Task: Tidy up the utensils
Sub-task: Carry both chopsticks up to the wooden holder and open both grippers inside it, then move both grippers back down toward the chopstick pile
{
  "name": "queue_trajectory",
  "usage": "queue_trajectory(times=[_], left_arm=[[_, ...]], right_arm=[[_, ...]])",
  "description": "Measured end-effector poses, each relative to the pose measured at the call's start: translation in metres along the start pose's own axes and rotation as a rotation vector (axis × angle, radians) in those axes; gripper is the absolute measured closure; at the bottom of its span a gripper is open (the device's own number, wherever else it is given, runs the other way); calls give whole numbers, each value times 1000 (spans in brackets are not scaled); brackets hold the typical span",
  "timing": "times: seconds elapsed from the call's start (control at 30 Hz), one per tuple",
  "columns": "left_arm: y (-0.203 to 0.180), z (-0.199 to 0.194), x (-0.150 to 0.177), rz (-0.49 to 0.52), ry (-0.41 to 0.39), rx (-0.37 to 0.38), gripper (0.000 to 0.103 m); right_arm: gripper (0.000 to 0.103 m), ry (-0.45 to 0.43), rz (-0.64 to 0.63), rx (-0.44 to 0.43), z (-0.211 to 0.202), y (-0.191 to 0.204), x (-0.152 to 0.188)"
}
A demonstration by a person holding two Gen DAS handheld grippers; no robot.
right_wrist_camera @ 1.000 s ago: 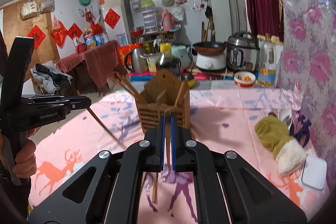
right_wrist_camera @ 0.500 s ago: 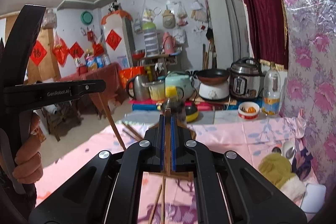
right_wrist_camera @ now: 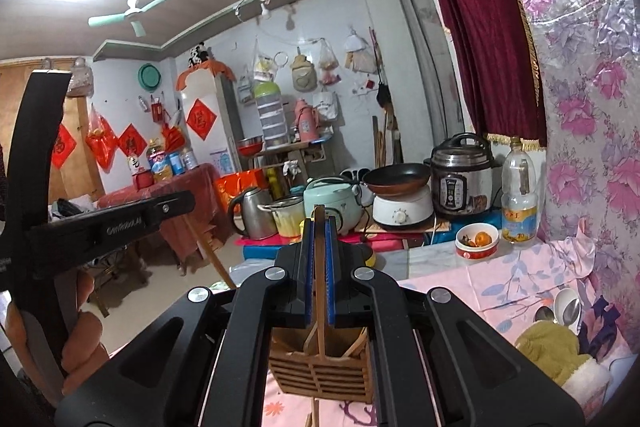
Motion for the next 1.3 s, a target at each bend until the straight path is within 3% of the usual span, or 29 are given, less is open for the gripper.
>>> queue_trajectory(times=[0.37, 0.53, 0.63, 0.67, 0.7, 0.73, 0.87, 0.93, 1.1, 1.27, 1.3], left_arm=[[2, 34, 13, -26, 16, 26, 97], [7, 55, 32, -40, 65, 34, 97], [12, 70, 49, -50, 114, 40, 96], [14, 73, 54, -55, 127, 37, 87], [20, 78, 60, -70, 148, 34, 64], [23, 81, 61, -79, 156, 33, 55], [32, 77, 61, -117, 157, 84, 38], [37, 71, 61, -129, 140, 80, 17], [42, 59, 59, -120, 114, 10, 6], [45, 55, 63, -118, 130, -20, 6], [47, 55, 65, -113, 135, -35, 6]], right_arm=[[97, -44, -3, 15, 25, -1, 1], [97, 17, -32, 33, 56, -3, 19], [96, 112, -46, 15, 78, -2, 37], [94, 125, -49, 16, 81, -2, 41], [91, 124, -45, 23, 81, -3, 43], [91, 124, -44, 29, 81, -4, 43], [89, 121, -42, 37, 77, -5, 42], [85, 124, -42, 47, 75, -7, 43], [66, 113, -33, 60, 66, -12, 41], [59, 113, -20, 60, 57, -13, 40], [53, 110, -21, 62, 57, -13, 40]])
Point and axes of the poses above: each gripper's, at about its wrist camera, not at the fingertips, and z roughly the way its jaws point, y to its left, x to its underside, the point moved 7 cm from there along z, roughly the way its jaws point, and after that the axes turned 5 degrees about y, right-handed, at the moved point
